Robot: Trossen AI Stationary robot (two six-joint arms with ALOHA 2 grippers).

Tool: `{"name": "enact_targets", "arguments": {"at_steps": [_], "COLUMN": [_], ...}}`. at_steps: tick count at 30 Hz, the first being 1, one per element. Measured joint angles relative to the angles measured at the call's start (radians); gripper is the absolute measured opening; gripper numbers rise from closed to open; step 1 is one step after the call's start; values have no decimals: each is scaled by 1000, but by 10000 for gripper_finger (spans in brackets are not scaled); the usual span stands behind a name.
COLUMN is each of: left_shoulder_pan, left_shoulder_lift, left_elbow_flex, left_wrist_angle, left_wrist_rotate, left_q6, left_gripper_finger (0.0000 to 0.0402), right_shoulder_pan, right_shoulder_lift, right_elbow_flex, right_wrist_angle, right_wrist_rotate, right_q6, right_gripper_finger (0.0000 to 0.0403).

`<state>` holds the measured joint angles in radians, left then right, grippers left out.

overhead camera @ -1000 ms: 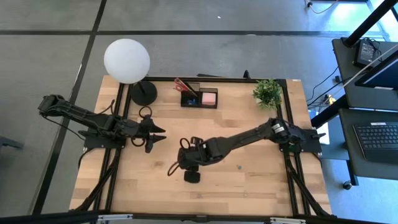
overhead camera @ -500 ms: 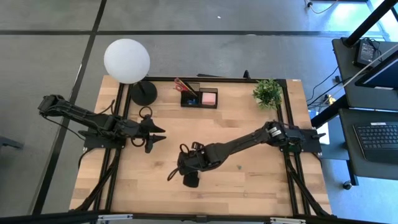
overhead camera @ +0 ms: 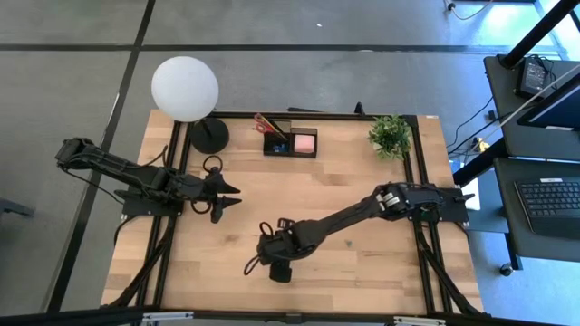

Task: Pick and place office supplies into organizer
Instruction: Put the pink binder clip into the black desk organizer

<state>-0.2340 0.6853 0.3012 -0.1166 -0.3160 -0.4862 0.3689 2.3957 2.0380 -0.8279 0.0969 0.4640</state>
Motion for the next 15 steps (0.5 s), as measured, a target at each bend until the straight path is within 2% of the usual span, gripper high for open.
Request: {"name": "enact_targets", "arguments": {"at_steps": [7, 15], "left_shoulder_pan": [0, 0], "left_shoulder_lift": [0, 0], "left_elbow_flex": [0, 0], "left_wrist_angle": [-20, -23], "left_wrist_rotate": [11, 11], "left_q6": [-24, -24], "left_gripper_finger": [159, 159], "right_shoulder_pan": [-2, -1], "right_shoulder_lift": [39, 58], "right_elbow_flex": [0, 3], "right_wrist_angle": [-31, -26], "right_wrist_rotate": [-1, 3], "right_q6": [74, 83], "right_gripper_finger": [190, 185]}}
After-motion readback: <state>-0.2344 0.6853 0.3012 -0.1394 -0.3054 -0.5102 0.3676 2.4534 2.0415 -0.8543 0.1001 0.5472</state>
